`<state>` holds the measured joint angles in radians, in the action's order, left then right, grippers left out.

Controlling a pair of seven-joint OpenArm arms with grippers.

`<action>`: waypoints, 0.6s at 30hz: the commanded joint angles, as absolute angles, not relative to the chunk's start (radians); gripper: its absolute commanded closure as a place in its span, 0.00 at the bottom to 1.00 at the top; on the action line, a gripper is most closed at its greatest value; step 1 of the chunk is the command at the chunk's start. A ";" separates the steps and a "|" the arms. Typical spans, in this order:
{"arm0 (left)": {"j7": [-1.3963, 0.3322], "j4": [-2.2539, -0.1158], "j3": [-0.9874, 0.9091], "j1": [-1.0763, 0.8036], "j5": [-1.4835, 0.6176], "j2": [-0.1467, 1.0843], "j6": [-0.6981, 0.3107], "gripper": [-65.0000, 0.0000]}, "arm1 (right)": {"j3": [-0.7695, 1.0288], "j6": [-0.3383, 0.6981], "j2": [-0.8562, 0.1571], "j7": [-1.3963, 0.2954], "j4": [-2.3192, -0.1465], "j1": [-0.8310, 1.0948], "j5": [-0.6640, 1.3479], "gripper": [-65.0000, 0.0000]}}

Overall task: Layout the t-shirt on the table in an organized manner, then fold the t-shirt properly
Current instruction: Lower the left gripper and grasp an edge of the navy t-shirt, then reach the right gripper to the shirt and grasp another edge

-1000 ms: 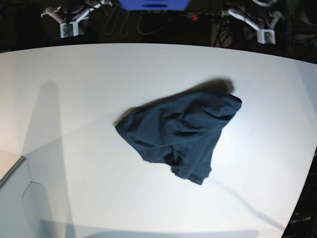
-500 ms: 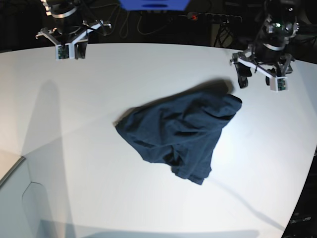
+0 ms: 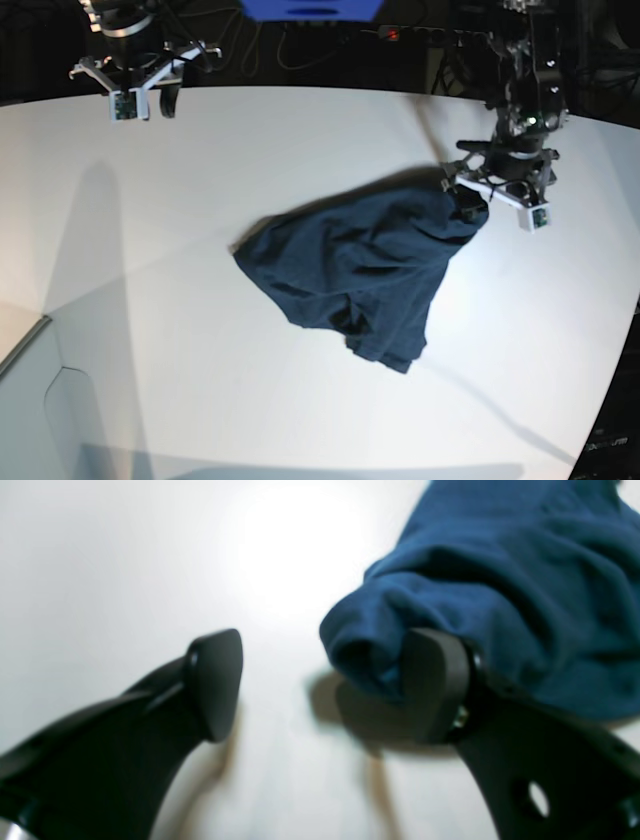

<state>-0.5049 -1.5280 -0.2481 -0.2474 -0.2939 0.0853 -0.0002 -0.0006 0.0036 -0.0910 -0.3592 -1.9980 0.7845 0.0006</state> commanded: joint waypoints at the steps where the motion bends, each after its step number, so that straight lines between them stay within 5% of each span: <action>1: -0.495 -1.531 -0.246 -0.236 -0.300 0.082 -0.005 0.29 | 0.002 0.005 -0.094 -0.341 -2.012 0.796 -0.001 0.69; 4: -0.495 -1.524 -0.246 -0.225 -0.300 0.077 -0.005 0.48 | 0.002 0.005 -0.094 -0.341 -2.012 0.792 -0.001 0.69; 9: -0.495 -1.581 -0.254 -0.231 -0.300 0.047 -0.005 1.00 | 0.001 0.005 -0.094 -0.341 -2.017 0.769 -0.001 0.69; 18: -0.493 -1.782 -0.400 -0.358 -0.300 0.050 -0.007 1.00 | -0.090 0.007 -0.127 -0.343 -2.012 0.581 -0.001 0.69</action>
